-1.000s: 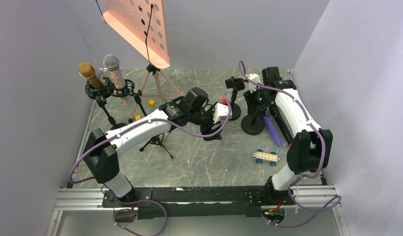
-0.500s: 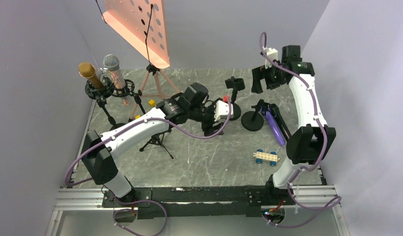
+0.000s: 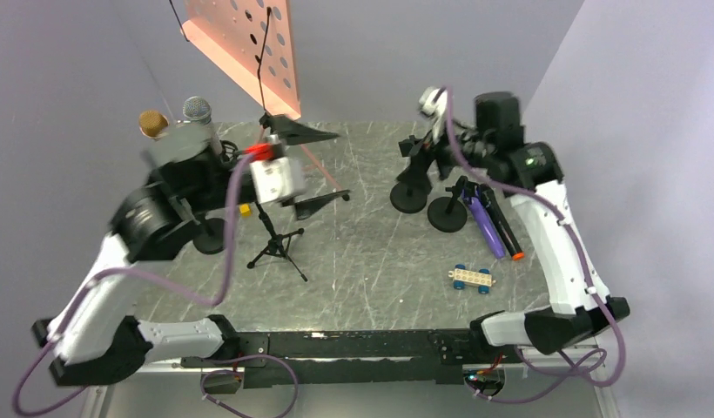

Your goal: Remove the microphone from the stand

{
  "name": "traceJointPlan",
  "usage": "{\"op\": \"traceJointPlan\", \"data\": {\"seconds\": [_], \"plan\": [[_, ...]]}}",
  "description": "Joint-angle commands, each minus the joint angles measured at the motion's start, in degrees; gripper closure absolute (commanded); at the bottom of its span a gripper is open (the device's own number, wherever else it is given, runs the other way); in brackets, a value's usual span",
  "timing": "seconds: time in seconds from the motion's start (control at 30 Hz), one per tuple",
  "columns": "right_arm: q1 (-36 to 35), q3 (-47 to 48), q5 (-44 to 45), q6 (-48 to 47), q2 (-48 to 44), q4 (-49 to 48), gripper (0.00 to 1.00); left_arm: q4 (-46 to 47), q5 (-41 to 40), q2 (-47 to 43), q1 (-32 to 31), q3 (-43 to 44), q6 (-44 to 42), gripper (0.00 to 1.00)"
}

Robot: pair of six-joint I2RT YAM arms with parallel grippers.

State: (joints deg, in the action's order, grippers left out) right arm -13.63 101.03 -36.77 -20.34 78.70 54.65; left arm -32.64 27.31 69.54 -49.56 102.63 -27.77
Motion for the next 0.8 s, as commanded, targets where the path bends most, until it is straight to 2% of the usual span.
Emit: {"op": "traceJointPlan", "data": {"seconds": [0.0,0.13,0.23,0.4,0.5,0.63,0.77], "plan": [[-11.1,-9.8,1.2,2.0,-4.0,-10.4,0.08,-8.5,-8.1,-5.9,3.2,-1.4,-8.1,0.14],[-19.0,-17.0,6.1,6.5,-4.6,-23.9,0.10,-5.4,-15.6,-11.6,10.7,-3.8,-7.5,0.13],[-24.9,-17.9,9.5,9.3,-1.4,-32.4,0.11,-3.9,-18.6,-15.8,14.9,-5.9,-7.2,0.11],[-33.8,-14.3,13.1,13.2,8.1,-42.2,0.09,-1.6,-20.4,-22.6,26.3,-10.1,3.2,0.11],[-36.9,-13.0,16.2,16.7,12.5,-48.8,0.08,-0.5,-21.8,-27.1,33.5,-13.0,9.7,0.10],[-39.4,-14.3,22.4,19.8,16.6,-59.6,0.06,-2.2,-20.9,-32.5,41.8,-15.8,13.8,0.09],[-39.9,-13.9,22.2,23.9,21.2,-64.9,0.06,-4.8,-20.1,-35.1,48.5,-16.5,17.6,0.09]]}}
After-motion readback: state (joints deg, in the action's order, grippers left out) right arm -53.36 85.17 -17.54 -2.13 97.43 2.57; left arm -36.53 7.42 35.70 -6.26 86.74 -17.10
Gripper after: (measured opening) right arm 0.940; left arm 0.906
